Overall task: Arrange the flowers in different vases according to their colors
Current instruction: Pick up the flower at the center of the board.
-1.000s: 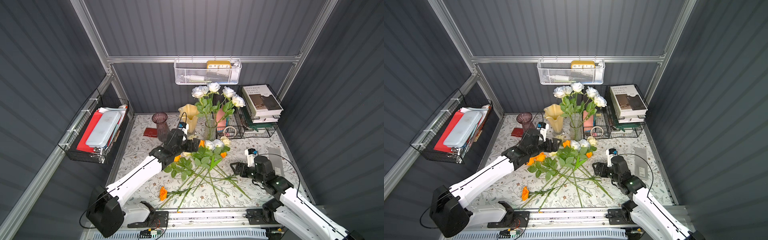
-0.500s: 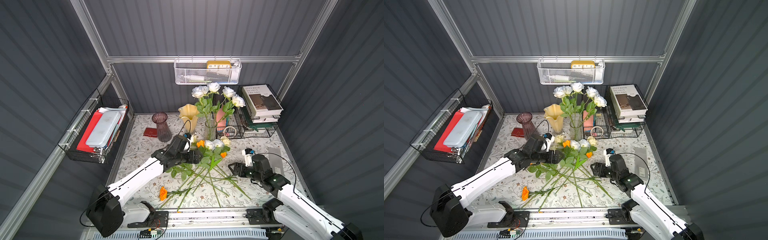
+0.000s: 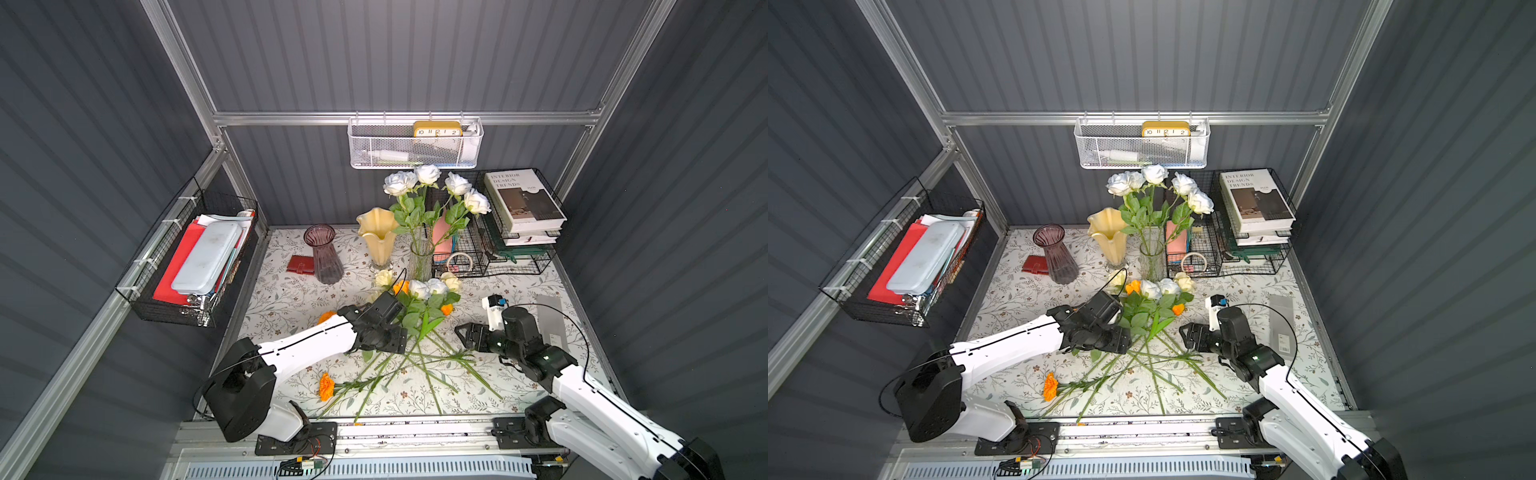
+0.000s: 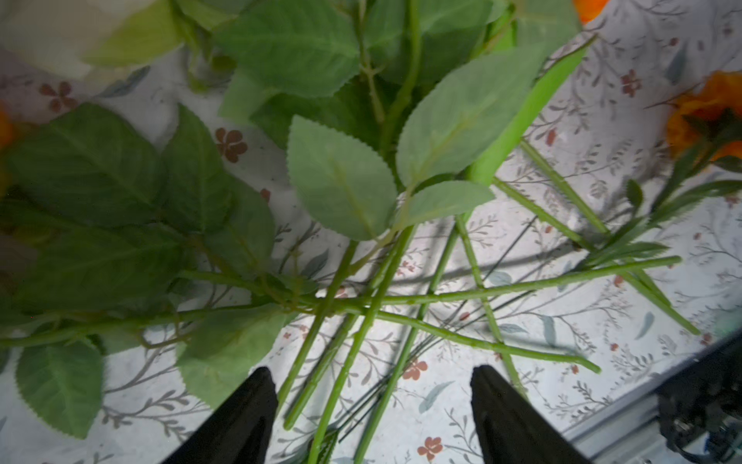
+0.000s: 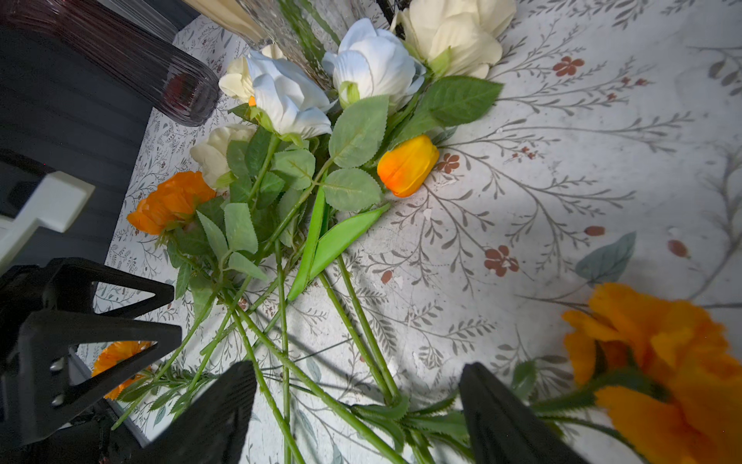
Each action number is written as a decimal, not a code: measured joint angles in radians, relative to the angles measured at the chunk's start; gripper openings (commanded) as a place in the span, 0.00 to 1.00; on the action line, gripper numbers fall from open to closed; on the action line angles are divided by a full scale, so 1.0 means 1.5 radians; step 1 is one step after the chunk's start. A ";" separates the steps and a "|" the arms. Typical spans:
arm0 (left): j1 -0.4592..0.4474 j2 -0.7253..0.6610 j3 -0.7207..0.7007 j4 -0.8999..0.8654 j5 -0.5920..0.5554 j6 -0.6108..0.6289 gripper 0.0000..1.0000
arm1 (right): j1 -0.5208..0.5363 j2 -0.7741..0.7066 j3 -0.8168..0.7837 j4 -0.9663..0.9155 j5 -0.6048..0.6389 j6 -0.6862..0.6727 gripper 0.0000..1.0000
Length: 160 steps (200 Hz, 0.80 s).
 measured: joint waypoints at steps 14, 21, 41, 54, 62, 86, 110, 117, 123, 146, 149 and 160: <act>0.000 0.013 0.006 -0.010 -0.017 0.001 0.78 | 0.000 0.004 -0.002 0.007 -0.001 0.000 0.85; -0.001 0.020 0.010 -0.016 -0.022 0.001 0.77 | 0.000 0.007 -0.003 0.010 -0.001 0.000 0.85; -0.001 0.045 0.017 -0.017 -0.027 0.004 0.75 | 0.000 0.013 -0.007 0.020 -0.002 0.000 0.85; -0.001 0.063 0.017 -0.017 -0.029 0.007 0.73 | 0.000 0.018 -0.008 0.024 -0.002 0.000 0.85; -0.001 0.073 0.017 -0.016 -0.030 0.008 0.71 | 0.000 0.021 -0.008 0.027 -0.002 0.000 0.85; -0.001 0.095 0.017 -0.012 -0.031 0.014 0.69 | 0.000 0.025 -0.008 0.030 -0.002 0.000 0.85; -0.001 0.102 0.018 -0.003 -0.032 0.017 0.65 | 0.000 0.028 -0.008 0.036 -0.003 0.000 0.85; -0.001 0.104 0.018 -0.001 -0.032 0.017 0.65 | 0.000 0.030 -0.008 0.038 -0.003 0.000 0.85; -0.001 0.106 0.018 0.000 -0.032 0.018 0.64 | 0.000 0.031 -0.008 0.040 -0.003 0.000 0.85; -0.001 0.113 0.027 0.001 -0.036 0.019 0.62 | 0.000 0.037 -0.008 0.042 -0.003 0.000 0.85; -0.002 0.115 0.030 0.001 -0.037 0.019 0.61 | 0.000 0.038 -0.008 0.043 -0.003 0.000 0.85; -0.002 0.119 0.040 0.002 -0.042 0.019 0.60 | 0.000 0.042 -0.008 0.047 -0.004 0.000 0.85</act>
